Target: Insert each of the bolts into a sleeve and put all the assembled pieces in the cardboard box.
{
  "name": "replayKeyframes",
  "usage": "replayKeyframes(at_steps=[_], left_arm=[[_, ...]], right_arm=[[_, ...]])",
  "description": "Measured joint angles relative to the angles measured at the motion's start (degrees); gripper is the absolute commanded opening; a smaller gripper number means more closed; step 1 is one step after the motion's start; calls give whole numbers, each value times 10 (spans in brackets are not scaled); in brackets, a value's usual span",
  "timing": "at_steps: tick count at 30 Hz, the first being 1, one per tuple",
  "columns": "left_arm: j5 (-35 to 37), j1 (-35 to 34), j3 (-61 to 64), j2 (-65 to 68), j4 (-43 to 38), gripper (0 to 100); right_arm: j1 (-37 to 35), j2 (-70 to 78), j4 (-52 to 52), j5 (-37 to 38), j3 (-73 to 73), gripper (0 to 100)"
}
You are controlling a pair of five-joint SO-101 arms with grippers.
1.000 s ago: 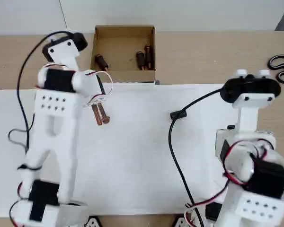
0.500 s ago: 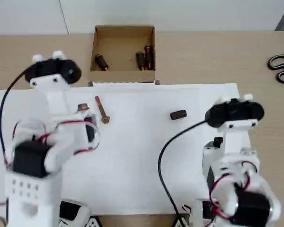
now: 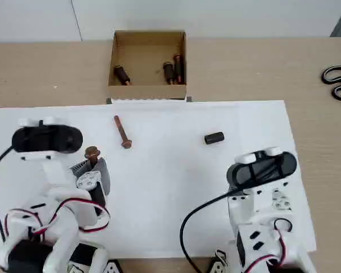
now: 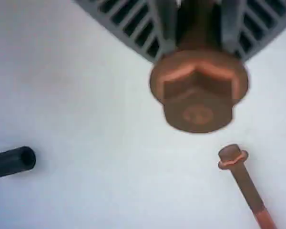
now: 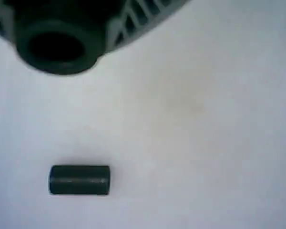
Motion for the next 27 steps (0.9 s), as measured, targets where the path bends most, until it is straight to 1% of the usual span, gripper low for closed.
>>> replayKeyframes(at_steps=[5,7,10,14,17,21,23,27], left_arm=[[-55,-51,64,-62,-59,5],[-61,-68,82,-84,-83,5],[-62,-71,108,-110,-109,5],[-34,-73,165,-139,-155,5],[-11,-74,207,-176,-197,5],[9,-74,275,-229,-244,5],[11,-74,295,-256,-264,5],[11,-70,302,-260,-295,5]], right_arm=[[-27,-44,0,0,39,2],[-37,-55,0,0,46,2],[-77,-61,0,-1,50,2],[-123,-61,-16,-4,51,2],[-145,-61,-38,-4,57,2],[-163,-55,-78,-4,102,2],[-179,-59,-110,-4,128,2],[-220,-59,-193,-4,185,2]])
